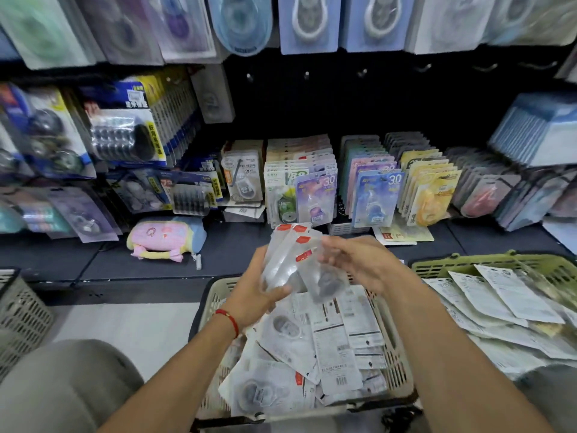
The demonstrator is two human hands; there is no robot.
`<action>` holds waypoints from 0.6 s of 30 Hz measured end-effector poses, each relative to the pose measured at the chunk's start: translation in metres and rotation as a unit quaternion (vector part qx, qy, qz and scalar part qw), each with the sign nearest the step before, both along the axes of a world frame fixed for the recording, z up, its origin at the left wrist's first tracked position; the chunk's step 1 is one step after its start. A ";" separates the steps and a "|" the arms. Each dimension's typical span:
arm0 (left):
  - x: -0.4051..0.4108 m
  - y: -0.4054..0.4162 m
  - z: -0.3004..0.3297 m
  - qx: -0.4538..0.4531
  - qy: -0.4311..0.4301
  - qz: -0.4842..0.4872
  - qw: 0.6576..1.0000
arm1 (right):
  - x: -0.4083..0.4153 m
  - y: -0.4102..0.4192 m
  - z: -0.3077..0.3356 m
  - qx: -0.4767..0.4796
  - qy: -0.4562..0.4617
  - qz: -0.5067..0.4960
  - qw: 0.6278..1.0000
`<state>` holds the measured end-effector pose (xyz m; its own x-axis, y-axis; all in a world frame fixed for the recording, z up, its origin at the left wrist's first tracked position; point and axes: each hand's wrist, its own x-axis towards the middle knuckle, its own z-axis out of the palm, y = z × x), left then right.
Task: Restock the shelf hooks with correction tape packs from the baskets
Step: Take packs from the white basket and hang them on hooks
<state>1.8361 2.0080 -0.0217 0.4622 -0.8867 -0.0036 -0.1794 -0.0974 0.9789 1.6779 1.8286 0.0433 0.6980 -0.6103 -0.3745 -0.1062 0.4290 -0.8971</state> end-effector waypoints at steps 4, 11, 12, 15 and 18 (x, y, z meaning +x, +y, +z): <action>0.009 -0.023 0.034 -0.027 0.059 -0.008 0.998 | 0.006 -0.017 0.037 -0.027 -0.007 0.025 0.999; 0.038 -0.041 0.087 -0.051 0.243 -0.026 0.968 | 0.026 -0.047 0.079 -0.567 0.256 0.028 0.783; 0.043 -0.042 0.094 -0.055 0.247 -0.021 0.967 | 0.030 -0.047 0.079 -0.589 0.240 0.008 0.771; 0.057 -0.043 0.110 -0.063 0.253 -0.034 0.965 | 0.044 -0.046 0.077 -0.557 0.140 -0.035 0.818; 0.063 -0.047 0.114 -0.067 0.244 -0.044 0.967 | 0.066 -0.039 0.078 -0.518 0.092 -0.085 0.846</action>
